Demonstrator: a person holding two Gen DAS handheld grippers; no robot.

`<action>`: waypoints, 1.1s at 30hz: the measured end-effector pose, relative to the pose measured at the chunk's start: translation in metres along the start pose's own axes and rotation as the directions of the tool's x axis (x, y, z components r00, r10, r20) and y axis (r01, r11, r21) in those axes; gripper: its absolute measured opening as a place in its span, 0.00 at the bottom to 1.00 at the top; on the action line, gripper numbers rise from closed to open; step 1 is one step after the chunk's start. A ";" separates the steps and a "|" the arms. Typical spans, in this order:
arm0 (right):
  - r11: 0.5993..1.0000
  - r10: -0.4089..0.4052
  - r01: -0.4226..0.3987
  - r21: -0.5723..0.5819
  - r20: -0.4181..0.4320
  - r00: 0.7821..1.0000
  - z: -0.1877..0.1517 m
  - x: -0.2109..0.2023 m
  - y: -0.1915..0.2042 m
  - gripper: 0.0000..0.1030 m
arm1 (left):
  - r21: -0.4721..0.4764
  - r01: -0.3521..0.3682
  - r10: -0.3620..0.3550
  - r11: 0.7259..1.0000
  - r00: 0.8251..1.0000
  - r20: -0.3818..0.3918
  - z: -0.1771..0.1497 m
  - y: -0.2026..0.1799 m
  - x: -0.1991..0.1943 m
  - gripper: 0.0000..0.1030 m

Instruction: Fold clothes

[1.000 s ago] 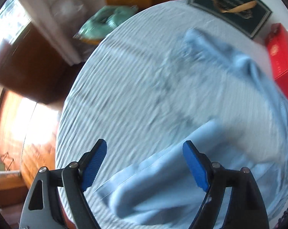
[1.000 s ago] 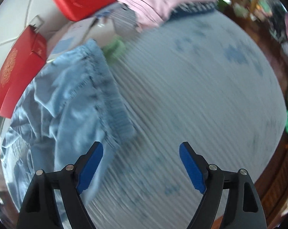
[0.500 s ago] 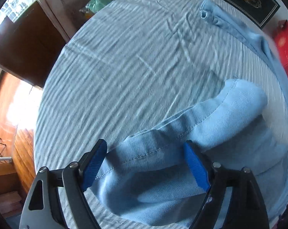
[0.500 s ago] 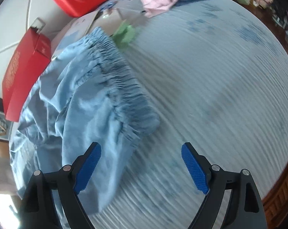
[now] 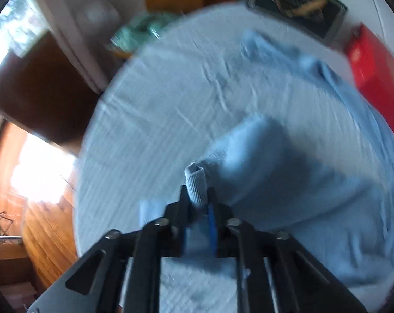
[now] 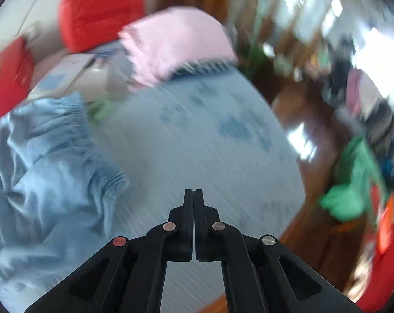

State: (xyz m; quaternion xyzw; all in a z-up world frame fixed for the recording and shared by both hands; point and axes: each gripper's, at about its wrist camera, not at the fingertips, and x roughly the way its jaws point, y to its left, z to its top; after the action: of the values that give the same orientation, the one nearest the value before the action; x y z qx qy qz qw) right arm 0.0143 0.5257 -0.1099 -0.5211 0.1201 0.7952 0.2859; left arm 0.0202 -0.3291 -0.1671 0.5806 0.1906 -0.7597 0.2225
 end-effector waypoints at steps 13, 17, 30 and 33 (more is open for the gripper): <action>0.926 0.360 -0.338 0.166 -0.121 0.925 -0.024 0.048 0.037 0.81 | -0.050 -0.027 0.028 0.998 0.999 0.024 0.017 0.033 0.014 0.74; 0.918 0.372 -0.341 0.203 -0.138 0.918 -0.018 0.061 0.049 0.81 | -0.022 0.003 -0.004 1.000 0.999 -0.042 0.004 0.016 0.045 0.74; 0.976 0.156 -0.167 -0.136 -0.091 0.984 0.010 0.060 0.139 0.11 | 0.076 -0.153 0.146 0.985 0.985 0.095 0.023 -0.040 0.009 0.07; 0.980 0.161 -0.157 -0.122 0.025 0.987 0.018 0.009 0.112 0.11 | -0.055 -0.172 0.179 0.984 0.969 0.173 0.036 -0.008 -0.033 0.07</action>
State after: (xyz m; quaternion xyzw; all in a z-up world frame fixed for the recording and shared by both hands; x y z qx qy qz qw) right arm -0.0662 0.4471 -0.1221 -0.5122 0.1086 0.8301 0.1919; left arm -0.0056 -0.3387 -0.1256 0.5207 0.1328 -0.7818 0.3161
